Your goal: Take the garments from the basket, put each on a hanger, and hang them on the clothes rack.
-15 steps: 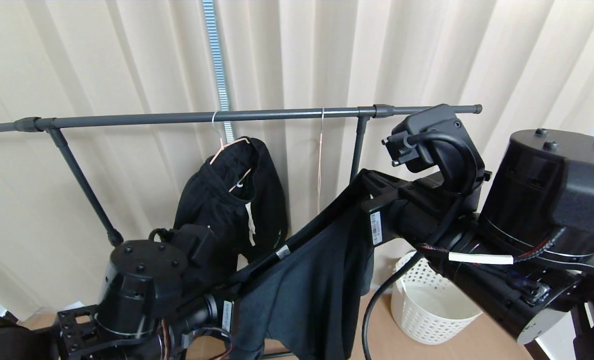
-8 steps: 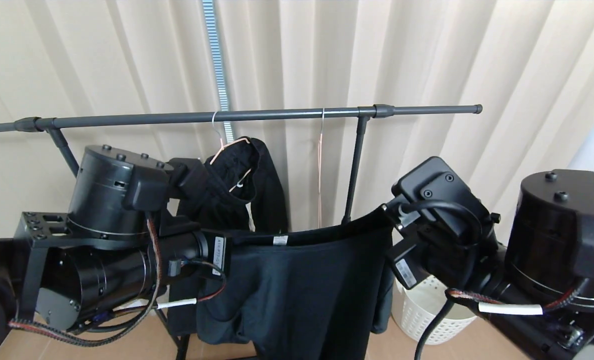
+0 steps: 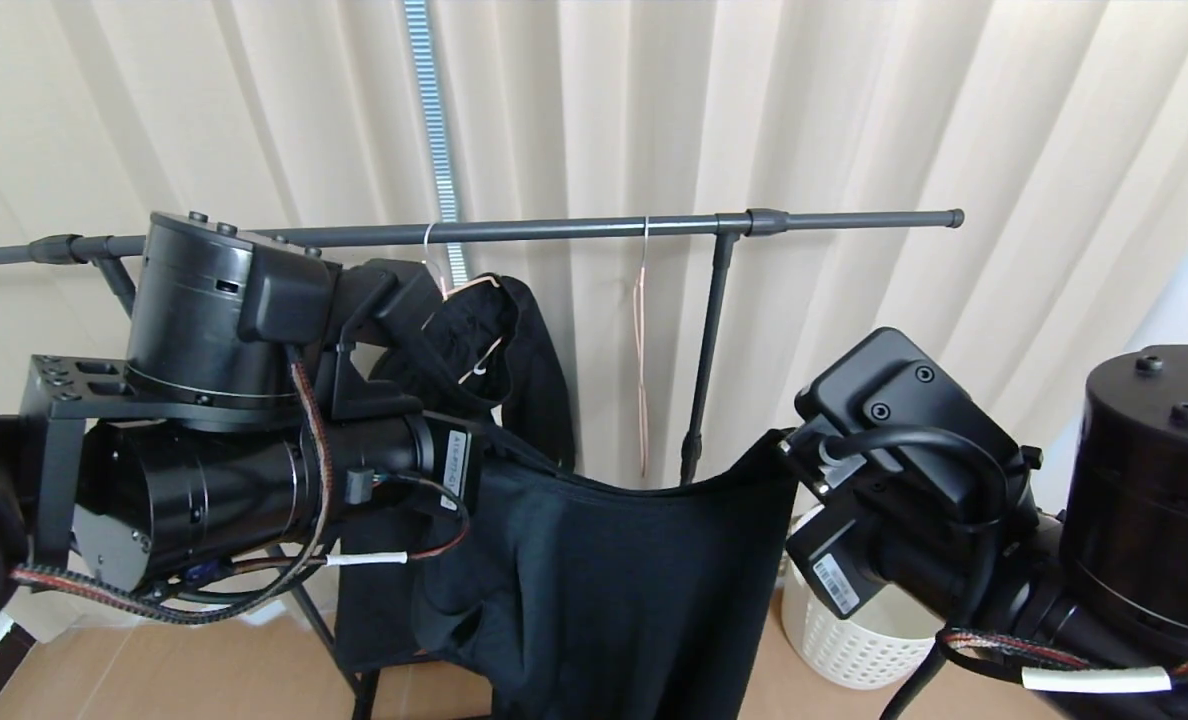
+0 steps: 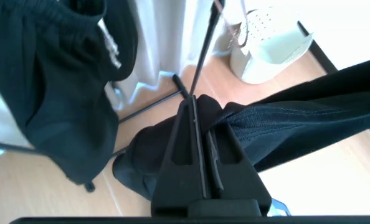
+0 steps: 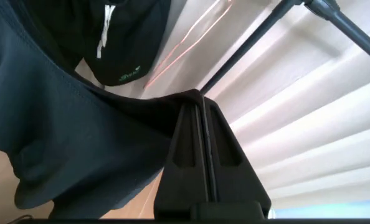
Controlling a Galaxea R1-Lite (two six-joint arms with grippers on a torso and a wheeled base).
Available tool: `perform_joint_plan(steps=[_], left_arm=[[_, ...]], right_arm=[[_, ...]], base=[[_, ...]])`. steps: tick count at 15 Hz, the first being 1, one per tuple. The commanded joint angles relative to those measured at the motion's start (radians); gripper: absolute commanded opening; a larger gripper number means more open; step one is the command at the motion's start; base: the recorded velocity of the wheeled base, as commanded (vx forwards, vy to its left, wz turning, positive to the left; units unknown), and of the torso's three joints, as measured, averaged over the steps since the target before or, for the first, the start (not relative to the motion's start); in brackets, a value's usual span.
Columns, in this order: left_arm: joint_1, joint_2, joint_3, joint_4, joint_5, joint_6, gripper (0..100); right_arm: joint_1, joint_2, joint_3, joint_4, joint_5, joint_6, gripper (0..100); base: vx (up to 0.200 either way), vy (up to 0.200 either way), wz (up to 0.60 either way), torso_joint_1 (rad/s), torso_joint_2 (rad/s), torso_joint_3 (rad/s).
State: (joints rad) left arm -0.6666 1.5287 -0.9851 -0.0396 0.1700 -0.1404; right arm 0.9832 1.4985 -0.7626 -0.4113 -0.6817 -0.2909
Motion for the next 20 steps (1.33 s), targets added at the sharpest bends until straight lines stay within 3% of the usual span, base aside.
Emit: perform_joint_plan(steps=[1, 9, 12, 14, 16, 19, 20], left_arm=[[0.012, 0.001, -0.03, -0.002, -0.015, -0.004, 0], [0.094, -0.001, -0.049, -0.005, -0.073, -0.019, 0], [0.094, 0.004, -0.078, -0.008, -0.127, -0.018, 0], [0.094, 0.01, -0.125, -0.008, -0.218, -0.019, 0], [0.093, 0.045, -0.179, -0.01, -0.239, -0.018, 0], [0.085, 0.094, -0.237, -0.022, -0.282, -0.03, 0], [0.085, 0.097, -0.241, -0.026, -0.291, -0.031, 0]], right_arm=[[-0.04, -0.003, -0.011, 0.028, 0.002, -0.001, 0], [-0.058, -0.003, -0.009, 0.052, 0.008, -0.001, 0], [0.058, -0.052, -0.043, 0.269, 0.01, 0.015, 0], [0.183, -0.043, -0.107, 0.42, 0.011, 0.145, 0], [0.273, -0.006, -0.182, 0.542, 0.04, 0.268, 0], [0.351, 0.075, -0.279, 0.562, 0.123, 0.458, 0], [0.358, 0.088, -0.29, 0.56, 0.134, 0.483, 0]], base=[[0.0, 0.0, 0.0, 0.0, 0.0, 0.0], [0.0, 0.0, 0.0, 0.0, 0.0, 0.0], [0.0, 0.0, 0.0, 0.0, 0.0, 0.0], [0.0, 0.0, 0.0, 0.0, 0.0, 0.0], [0.0, 0.0, 0.0, 0.0, 0.0, 0.0], [0.0, 0.0, 0.0, 0.0, 0.0, 0.0], [0.0, 0.0, 0.0, 0.0, 0.0, 0.0]])
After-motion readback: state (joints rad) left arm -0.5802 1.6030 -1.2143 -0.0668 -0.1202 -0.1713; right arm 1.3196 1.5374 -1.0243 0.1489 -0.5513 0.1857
